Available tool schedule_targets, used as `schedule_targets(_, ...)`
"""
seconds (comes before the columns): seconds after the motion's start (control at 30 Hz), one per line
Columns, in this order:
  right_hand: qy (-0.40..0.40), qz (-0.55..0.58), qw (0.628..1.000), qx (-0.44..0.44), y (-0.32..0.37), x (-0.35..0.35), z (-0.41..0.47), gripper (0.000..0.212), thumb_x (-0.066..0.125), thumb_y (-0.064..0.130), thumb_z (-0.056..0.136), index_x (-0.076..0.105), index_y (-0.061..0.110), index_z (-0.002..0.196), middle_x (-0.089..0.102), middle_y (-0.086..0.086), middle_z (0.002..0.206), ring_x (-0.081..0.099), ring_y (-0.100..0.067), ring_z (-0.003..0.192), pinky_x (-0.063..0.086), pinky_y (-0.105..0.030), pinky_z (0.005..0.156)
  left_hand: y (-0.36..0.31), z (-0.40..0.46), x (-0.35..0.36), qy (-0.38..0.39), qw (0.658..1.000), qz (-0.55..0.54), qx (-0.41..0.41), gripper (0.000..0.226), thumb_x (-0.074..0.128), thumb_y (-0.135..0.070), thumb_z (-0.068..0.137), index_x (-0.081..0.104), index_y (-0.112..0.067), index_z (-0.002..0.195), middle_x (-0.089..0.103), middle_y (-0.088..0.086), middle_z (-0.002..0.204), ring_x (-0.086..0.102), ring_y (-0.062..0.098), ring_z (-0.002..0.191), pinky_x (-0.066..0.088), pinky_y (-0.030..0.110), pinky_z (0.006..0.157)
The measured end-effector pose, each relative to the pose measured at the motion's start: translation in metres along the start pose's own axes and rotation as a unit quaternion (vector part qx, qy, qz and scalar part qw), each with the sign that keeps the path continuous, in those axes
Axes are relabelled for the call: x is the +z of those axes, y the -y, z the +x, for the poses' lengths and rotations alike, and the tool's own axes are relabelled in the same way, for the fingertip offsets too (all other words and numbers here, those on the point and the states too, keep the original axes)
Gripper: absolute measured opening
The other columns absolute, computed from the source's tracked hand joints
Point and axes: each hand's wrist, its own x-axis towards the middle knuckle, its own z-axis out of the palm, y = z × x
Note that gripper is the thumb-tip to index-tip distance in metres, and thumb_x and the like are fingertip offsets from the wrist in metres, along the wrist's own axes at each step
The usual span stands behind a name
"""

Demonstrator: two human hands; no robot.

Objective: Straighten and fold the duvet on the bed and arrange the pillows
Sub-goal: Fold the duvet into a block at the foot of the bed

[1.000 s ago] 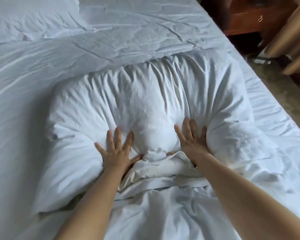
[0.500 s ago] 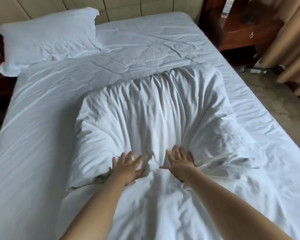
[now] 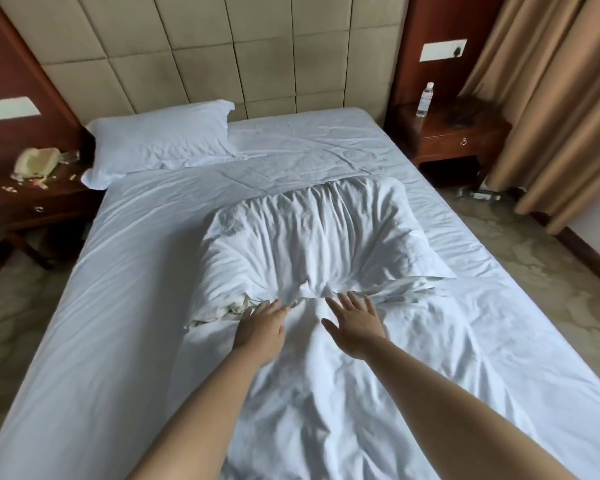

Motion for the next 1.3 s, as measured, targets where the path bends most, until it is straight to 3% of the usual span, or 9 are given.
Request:
schedule_targets(0.1,0.000,-0.019,1.000,-0.011,0.012,-0.007,-0.039,0.059,0.024,0.050,0.100,0.012,0.027,0.153,0.007,-0.002,0.161,-0.003,-0.019,0.148,-0.007,-0.042,0.118,-0.011,-0.038,-0.011,0.008,1.000,0.019,-0.012,0.052,0.035,-0.020,0.096,0.031,-0.027,0.147,0.017,-0.005,0.159,0.014,0.015,0.146,0.012,0.041,0.119)
schedule_targets(0.2,-0.016,-0.030,0.999,-0.017,0.023,-0.010,-0.071,0.060,0.026,0.051,0.100,0.012,0.028,0.153,0.008,-0.002,0.161,-0.003,-0.019,0.148,-0.005,-0.043,0.119,-0.017,-0.072,-0.020,-0.004,0.999,0.033,-0.019,0.050,0.039,-0.021,0.095,0.034,-0.026,0.145,0.015,-0.004,0.159,0.011,0.015,0.146,0.008,0.039,0.119)
schedule_targets(0.67,0.013,-0.041,0.998,-0.049,0.058,0.041,-0.173,0.061,0.032,0.048,0.099,0.010,0.029,0.153,0.002,-0.002,0.161,-0.005,-0.019,0.148,-0.003,-0.040,0.119,-0.015,-0.171,0.011,0.075,0.996,0.012,-0.052,0.062,0.043,-0.017,0.096,0.016,-0.025,0.151,-0.006,-0.001,0.161,-0.002,0.020,0.148,0.008,0.048,0.118)
schedule_targets(0.8,0.034,-0.048,0.997,-0.059,0.056,0.060,-0.198,0.063,0.035,0.047,0.099,0.009,0.028,0.153,0.000,-0.003,0.161,-0.005,-0.019,0.148,-0.003,-0.040,0.119,-0.028,-0.201,0.022,0.120,0.991,0.018,-0.058,0.066,0.043,-0.018,0.096,0.011,-0.025,0.153,-0.012,-0.001,0.160,-0.004,0.020,0.148,0.006,0.047,0.119)
schedule_targets(1.07,0.036,-0.041,0.992,-0.115,0.037,0.081,-0.233,0.065,0.038,0.049,0.098,0.009,0.030,0.153,-0.001,-0.002,0.161,-0.005,-0.019,0.148,-0.001,-0.040,0.120,-0.058,-0.249,0.033,0.128,0.987,0.000,-0.097,0.071,0.047,-0.022,0.094,0.008,-0.025,0.153,-0.011,-0.002,0.160,-0.005,0.019,0.148,0.008,0.047,0.119)
schedule_targets(1.3,0.098,-0.069,0.979,-0.164,-0.008,0.151,-0.275,0.084,0.049,0.058,0.089,0.002,0.031,0.153,-0.005,-0.004,0.161,-0.003,-0.023,0.148,-0.001,-0.041,0.118,-0.096,-0.297,0.111,0.200,0.976,0.013,-0.085,0.087,0.059,-0.027,0.083,0.006,-0.026,0.152,-0.012,-0.006,0.159,-0.008,0.018,0.147,0.006,0.050,0.118)
